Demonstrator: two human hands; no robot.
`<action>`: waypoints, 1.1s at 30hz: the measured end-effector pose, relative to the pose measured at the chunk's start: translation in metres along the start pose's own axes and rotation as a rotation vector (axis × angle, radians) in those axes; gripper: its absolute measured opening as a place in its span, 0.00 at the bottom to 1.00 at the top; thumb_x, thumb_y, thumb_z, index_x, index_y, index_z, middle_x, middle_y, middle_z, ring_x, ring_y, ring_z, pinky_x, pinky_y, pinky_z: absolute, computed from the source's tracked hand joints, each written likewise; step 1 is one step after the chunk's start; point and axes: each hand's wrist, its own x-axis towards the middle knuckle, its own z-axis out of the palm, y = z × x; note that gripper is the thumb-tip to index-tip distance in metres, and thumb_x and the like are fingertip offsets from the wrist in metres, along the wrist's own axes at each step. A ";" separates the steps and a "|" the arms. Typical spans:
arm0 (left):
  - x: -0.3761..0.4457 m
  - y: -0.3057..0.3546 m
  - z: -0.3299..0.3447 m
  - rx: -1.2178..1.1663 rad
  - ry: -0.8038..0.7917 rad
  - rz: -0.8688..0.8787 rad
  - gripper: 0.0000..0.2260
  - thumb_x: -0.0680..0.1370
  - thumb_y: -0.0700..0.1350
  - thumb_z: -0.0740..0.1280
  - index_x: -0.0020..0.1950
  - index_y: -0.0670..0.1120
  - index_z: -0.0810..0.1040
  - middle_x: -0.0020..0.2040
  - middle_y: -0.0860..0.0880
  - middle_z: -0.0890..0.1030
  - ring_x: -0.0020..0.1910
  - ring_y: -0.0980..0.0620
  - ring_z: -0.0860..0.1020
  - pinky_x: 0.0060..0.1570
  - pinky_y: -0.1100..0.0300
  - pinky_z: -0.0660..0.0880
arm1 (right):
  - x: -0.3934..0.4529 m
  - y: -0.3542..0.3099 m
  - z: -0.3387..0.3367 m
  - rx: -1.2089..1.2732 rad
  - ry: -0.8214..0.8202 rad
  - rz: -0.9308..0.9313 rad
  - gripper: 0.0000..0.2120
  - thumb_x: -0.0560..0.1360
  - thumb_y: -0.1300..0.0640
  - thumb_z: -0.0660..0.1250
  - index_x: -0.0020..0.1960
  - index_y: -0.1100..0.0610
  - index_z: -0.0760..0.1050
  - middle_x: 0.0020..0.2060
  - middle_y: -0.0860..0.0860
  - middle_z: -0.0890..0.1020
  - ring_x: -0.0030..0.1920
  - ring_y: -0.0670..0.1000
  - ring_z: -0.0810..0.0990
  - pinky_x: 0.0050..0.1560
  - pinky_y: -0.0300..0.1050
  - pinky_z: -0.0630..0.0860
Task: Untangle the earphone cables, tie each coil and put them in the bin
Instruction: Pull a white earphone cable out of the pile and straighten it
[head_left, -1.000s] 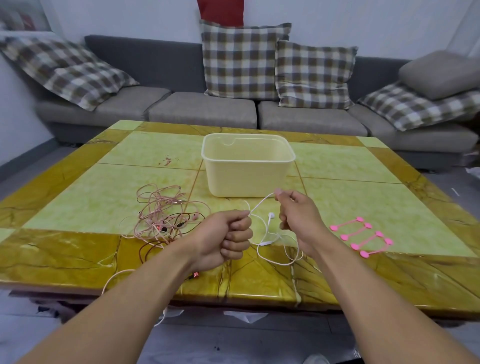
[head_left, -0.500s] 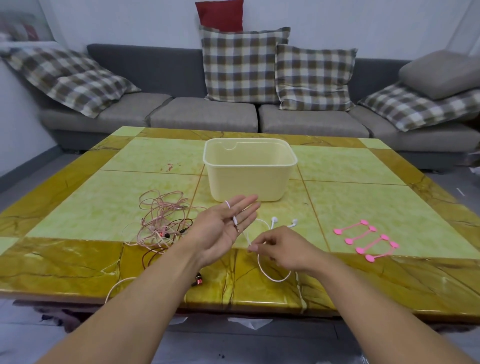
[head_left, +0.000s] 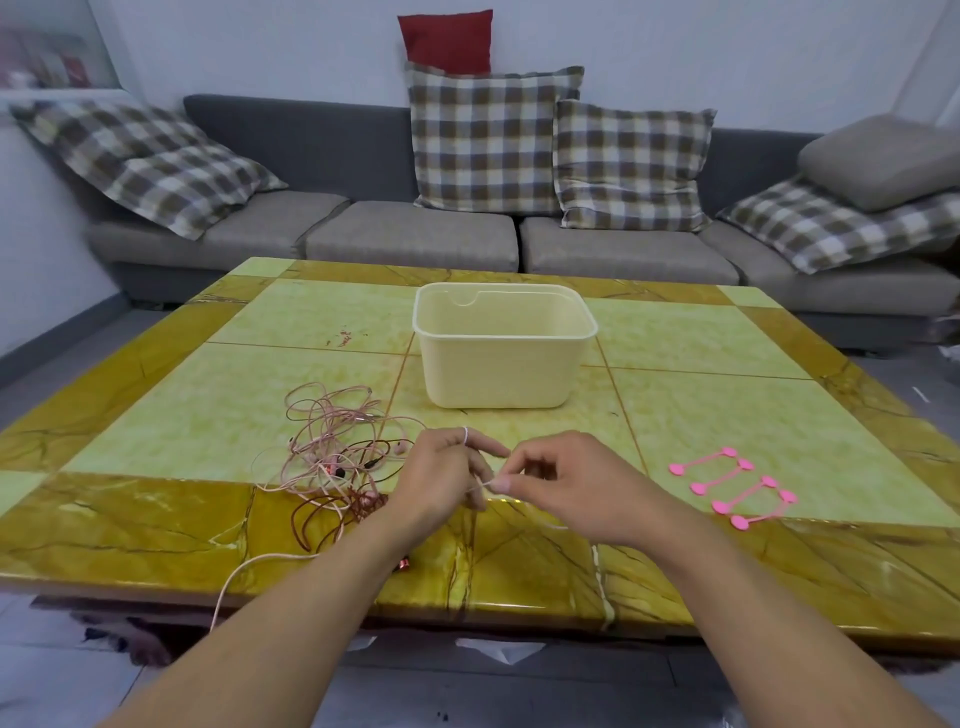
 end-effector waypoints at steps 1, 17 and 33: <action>-0.001 0.001 0.000 0.054 -0.014 0.008 0.15 0.68 0.30 0.58 0.38 0.42 0.83 0.27 0.47 0.78 0.26 0.51 0.71 0.32 0.59 0.69 | 0.000 -0.001 -0.003 0.024 0.037 -0.009 0.08 0.77 0.44 0.71 0.43 0.46 0.84 0.29 0.44 0.76 0.30 0.43 0.71 0.36 0.43 0.68; -0.004 0.014 -0.002 -0.827 -0.635 -0.359 0.17 0.83 0.45 0.58 0.50 0.39 0.84 0.26 0.50 0.66 0.25 0.54 0.69 0.28 0.63 0.70 | 0.029 0.024 0.007 0.444 0.379 0.052 0.04 0.76 0.54 0.75 0.42 0.50 0.85 0.36 0.43 0.85 0.37 0.41 0.79 0.41 0.34 0.74; 0.019 -0.016 -0.011 -0.287 -0.026 0.049 0.18 0.87 0.36 0.47 0.77 0.36 0.61 0.59 0.43 0.82 0.56 0.50 0.83 0.57 0.61 0.79 | 0.014 0.013 0.020 -0.136 -0.173 -0.007 0.09 0.81 0.45 0.66 0.51 0.44 0.85 0.28 0.45 0.76 0.29 0.45 0.71 0.36 0.46 0.70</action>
